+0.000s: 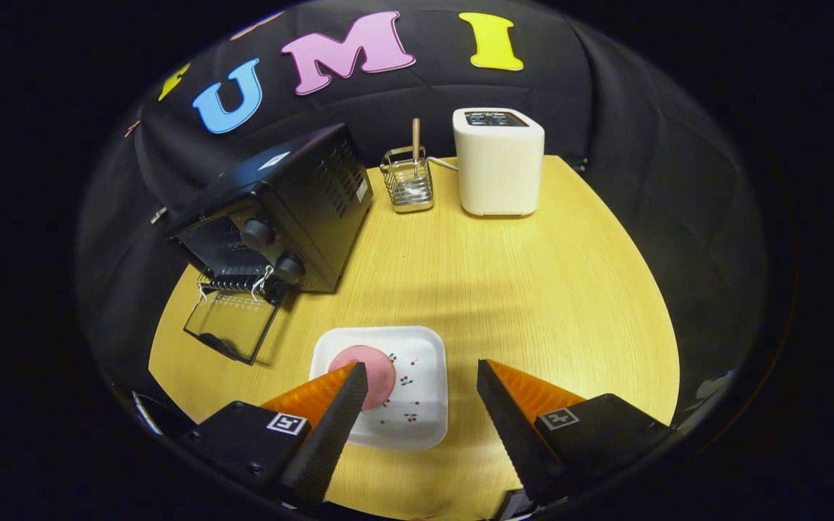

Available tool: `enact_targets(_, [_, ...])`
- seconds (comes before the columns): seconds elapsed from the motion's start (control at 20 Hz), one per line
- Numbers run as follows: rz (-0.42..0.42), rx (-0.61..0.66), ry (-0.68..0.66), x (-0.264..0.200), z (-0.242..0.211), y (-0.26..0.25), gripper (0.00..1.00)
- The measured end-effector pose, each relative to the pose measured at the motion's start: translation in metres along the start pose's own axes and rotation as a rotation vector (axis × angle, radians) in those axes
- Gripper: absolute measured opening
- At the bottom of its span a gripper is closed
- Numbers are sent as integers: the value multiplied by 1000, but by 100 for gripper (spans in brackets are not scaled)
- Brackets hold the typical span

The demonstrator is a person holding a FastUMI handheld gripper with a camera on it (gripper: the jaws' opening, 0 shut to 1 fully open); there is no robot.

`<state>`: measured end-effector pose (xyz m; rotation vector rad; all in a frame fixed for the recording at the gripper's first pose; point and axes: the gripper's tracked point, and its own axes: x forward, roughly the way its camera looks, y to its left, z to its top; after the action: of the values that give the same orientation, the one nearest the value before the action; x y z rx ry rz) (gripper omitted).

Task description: Open the toaster oven, put the food inside, and close the toaster oven door.

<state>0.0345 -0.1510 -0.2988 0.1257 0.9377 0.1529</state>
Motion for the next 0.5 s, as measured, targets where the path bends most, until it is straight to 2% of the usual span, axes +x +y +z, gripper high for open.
enact_targets(0.4, [33, -52, 139, 32, -37, -19, 100])
enact_targets(0.5, [20, -76, 174, 42, -46, -20, 94])
